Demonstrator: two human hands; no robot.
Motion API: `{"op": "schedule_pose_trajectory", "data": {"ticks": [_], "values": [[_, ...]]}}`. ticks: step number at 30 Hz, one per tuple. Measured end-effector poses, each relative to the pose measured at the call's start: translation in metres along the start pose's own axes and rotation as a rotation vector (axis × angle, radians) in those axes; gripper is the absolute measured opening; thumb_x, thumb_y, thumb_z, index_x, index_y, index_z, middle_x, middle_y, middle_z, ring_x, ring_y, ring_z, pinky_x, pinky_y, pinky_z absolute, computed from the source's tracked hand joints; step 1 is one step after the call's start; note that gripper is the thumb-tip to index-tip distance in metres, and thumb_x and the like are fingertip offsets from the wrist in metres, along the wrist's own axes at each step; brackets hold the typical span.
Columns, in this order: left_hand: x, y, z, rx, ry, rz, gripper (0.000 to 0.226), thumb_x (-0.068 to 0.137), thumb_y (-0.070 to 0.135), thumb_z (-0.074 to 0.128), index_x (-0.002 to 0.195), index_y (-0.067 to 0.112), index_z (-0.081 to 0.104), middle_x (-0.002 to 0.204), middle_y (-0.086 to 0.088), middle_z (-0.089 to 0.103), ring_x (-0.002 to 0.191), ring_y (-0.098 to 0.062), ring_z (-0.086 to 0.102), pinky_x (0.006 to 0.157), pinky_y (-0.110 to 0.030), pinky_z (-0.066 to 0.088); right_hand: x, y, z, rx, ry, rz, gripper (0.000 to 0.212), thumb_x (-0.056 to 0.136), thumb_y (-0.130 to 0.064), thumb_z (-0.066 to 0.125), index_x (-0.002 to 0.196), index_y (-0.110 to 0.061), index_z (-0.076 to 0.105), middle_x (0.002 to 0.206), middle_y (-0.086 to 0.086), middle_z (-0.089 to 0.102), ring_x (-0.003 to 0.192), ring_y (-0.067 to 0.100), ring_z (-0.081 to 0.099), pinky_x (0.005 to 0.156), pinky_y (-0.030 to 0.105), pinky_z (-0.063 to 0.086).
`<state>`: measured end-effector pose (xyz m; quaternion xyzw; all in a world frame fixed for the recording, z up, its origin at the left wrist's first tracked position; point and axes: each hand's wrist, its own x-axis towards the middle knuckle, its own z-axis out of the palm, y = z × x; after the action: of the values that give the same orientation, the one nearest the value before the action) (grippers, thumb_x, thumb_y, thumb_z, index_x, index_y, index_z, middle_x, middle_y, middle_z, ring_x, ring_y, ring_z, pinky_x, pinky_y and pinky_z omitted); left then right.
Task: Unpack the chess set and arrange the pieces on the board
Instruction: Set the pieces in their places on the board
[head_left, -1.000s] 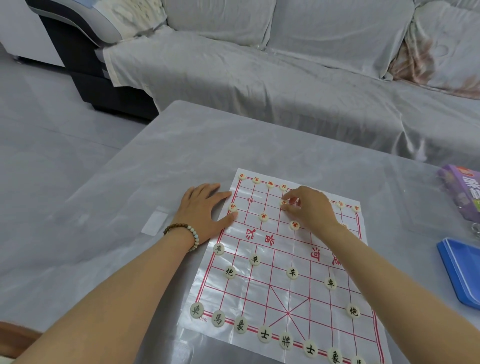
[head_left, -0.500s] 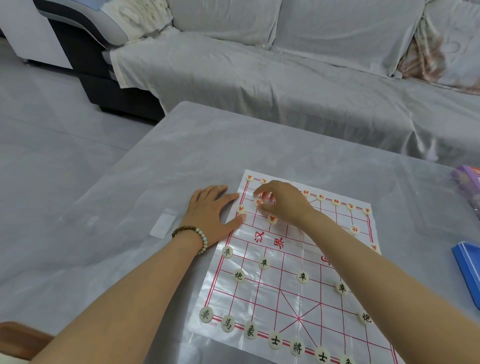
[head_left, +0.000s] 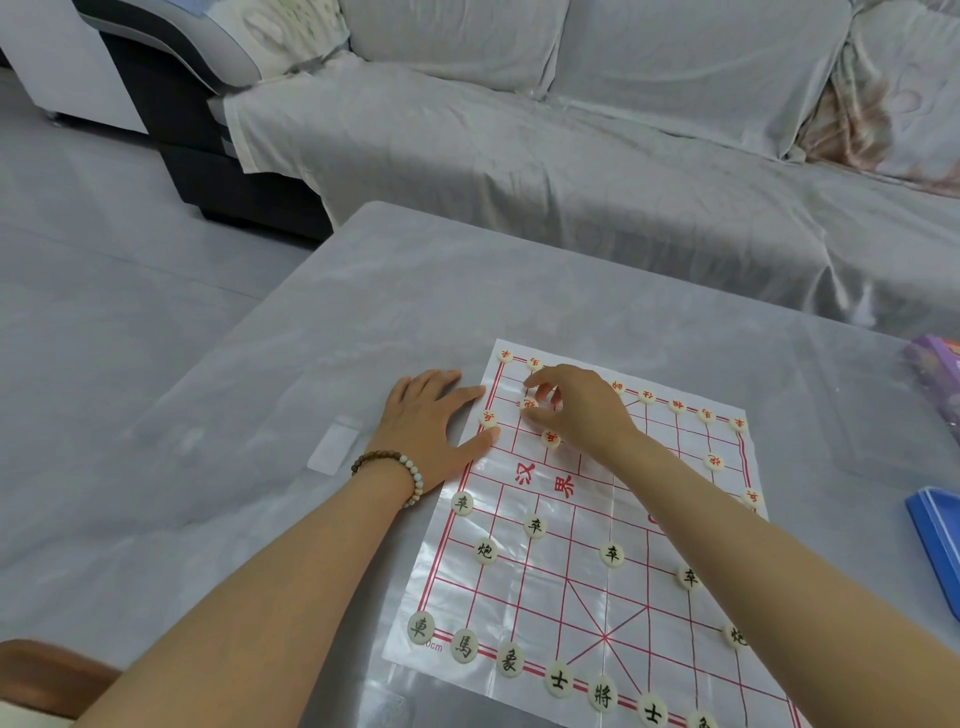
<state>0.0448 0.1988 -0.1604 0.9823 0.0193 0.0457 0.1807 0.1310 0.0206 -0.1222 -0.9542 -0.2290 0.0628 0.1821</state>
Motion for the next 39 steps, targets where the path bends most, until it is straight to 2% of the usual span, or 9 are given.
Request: {"op": "schedule_pose_trajectory", "data": {"ticks": [11,18,25,31,35,37,39], "values": [[0.0,0.0,-0.001,0.003,-0.005,-0.005,0.072,0.074,0.073,0.026,0.137,0.04,0.033,0.15,0.009,0.024,0.139,-0.015,0.015,0.114,-0.033,-0.001,0.0,-0.007,0.004,0.028,0.031,0.006,0.024,0.085,-0.029,0.067,0.108,-0.023,0.067,0.109,-0.004,0.066,0.087,0.009,0.056,0.076,0.022,0.045],[0.0,0.0,-0.001,-0.008,0.001,-0.006,0.071,0.075,0.072,0.027,0.137,0.04,0.035,0.149,0.009,0.025,0.139,-0.015,0.016,0.115,-0.035,0.001,-0.003,-0.008,0.01,0.023,0.076,0.027,0.02,0.083,-0.032,0.067,0.102,-0.024,0.069,0.107,-0.004,0.066,0.091,0.012,0.059,0.082,0.028,0.049],[0.0,0.001,-0.001,0.002,0.008,-0.001,0.061,0.083,0.068,0.036,0.137,0.039,0.035,0.15,0.008,0.024,0.139,-0.015,0.016,0.115,-0.036,0.002,-0.003,-0.008,0.01,0.02,0.088,0.026,0.021,0.084,-0.033,0.067,0.103,-0.024,0.068,0.108,-0.004,0.066,0.091,0.011,0.057,0.081,0.026,0.047],[-0.001,0.002,-0.006,-0.034,-0.007,-0.002,0.063,0.085,0.067,0.032,0.139,0.035,0.033,0.149,0.006,0.028,0.139,-0.016,0.02,0.115,-0.036,0.008,-0.032,-0.001,-0.008,0.078,0.173,-0.034,0.024,0.09,-0.033,0.06,0.111,-0.024,0.064,0.12,-0.005,0.059,0.106,0.012,0.055,0.098,0.036,0.044],[-0.011,0.005,-0.015,-0.189,0.052,-0.068,0.057,0.093,0.05,0.037,0.142,0.021,0.035,0.149,-0.001,0.032,0.138,-0.02,0.027,0.114,-0.036,0.02,-0.071,0.024,-0.038,0.059,0.186,-0.032,0.027,0.094,-0.035,0.051,0.116,-0.024,0.061,0.122,-0.007,0.059,0.106,0.009,0.055,0.099,0.033,0.043],[-0.023,0.008,-0.018,-0.238,0.069,-0.086,0.065,0.091,0.058,0.034,0.141,0.018,0.035,0.15,-0.002,0.032,0.138,-0.021,0.027,0.114,-0.037,0.021,-0.097,0.038,-0.049,0.053,0.165,-0.027,0.031,0.095,-0.038,0.045,0.117,-0.024,0.061,0.123,-0.007,0.059,0.111,0.01,0.054,0.101,0.033,0.043],[-0.041,0.018,-0.023,-0.229,0.063,-0.028,0.079,0.083,0.07,0.023,0.141,0.019,0.037,0.149,-0.001,0.031,0.138,-0.02,0.026,0.113,-0.037,0.019,-0.123,0.052,-0.051,0.04,0.116,-0.016,0.036,0.097,-0.041,0.039,0.12,-0.024,0.06,0.126,-0.007,0.058,0.117,0.01,0.052,0.104,0.031,0.039]]}}
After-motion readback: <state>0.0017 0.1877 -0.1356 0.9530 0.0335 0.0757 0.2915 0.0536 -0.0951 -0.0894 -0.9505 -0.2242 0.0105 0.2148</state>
